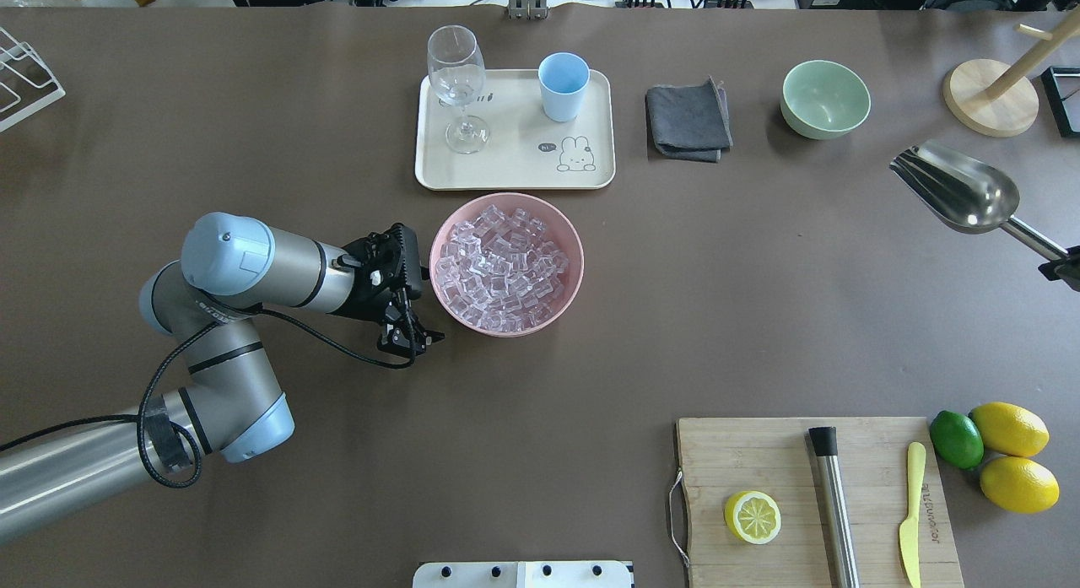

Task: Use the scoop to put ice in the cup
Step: 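Swing the right gripper's metal scoop over toward the pink bowl, then lower the scoop with the right gripper into the ice cubes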

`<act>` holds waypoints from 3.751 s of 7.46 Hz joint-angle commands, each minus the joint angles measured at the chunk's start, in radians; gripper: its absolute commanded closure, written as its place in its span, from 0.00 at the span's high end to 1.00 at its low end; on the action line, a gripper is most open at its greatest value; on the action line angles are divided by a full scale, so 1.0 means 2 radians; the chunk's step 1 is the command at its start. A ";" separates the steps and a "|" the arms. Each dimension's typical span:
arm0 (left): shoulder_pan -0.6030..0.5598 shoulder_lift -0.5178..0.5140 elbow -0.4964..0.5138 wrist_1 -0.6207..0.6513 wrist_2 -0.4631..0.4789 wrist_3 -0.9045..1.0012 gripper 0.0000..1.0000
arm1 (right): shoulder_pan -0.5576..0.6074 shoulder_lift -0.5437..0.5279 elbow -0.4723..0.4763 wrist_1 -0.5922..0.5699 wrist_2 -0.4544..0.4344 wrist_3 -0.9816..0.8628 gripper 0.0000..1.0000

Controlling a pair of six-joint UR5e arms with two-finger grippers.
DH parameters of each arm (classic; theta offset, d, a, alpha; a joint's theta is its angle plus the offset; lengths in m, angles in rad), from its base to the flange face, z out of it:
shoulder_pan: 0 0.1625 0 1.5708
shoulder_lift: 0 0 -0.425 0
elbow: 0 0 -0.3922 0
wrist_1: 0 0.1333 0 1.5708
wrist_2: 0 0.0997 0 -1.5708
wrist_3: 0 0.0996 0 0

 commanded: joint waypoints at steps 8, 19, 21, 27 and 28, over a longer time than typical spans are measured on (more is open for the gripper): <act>-0.003 -0.003 0.028 -0.040 0.001 0.020 0.99 | -0.071 0.270 0.084 -0.418 -0.125 -0.346 0.00; -0.016 -0.008 0.028 -0.026 -0.016 0.036 0.99 | -0.244 0.584 -0.031 -0.705 -0.233 -0.269 0.00; -0.016 -0.007 0.026 -0.026 -0.016 0.037 0.99 | -0.254 0.598 -0.060 -0.713 -0.255 -0.270 0.00; -0.017 -0.006 0.024 -0.026 -0.017 0.037 0.99 | -0.282 0.680 -0.189 -0.728 -0.281 -0.270 0.00; -0.017 -0.006 0.024 -0.026 -0.017 0.037 0.99 | -0.286 0.680 -0.191 -0.728 -0.282 -0.270 0.00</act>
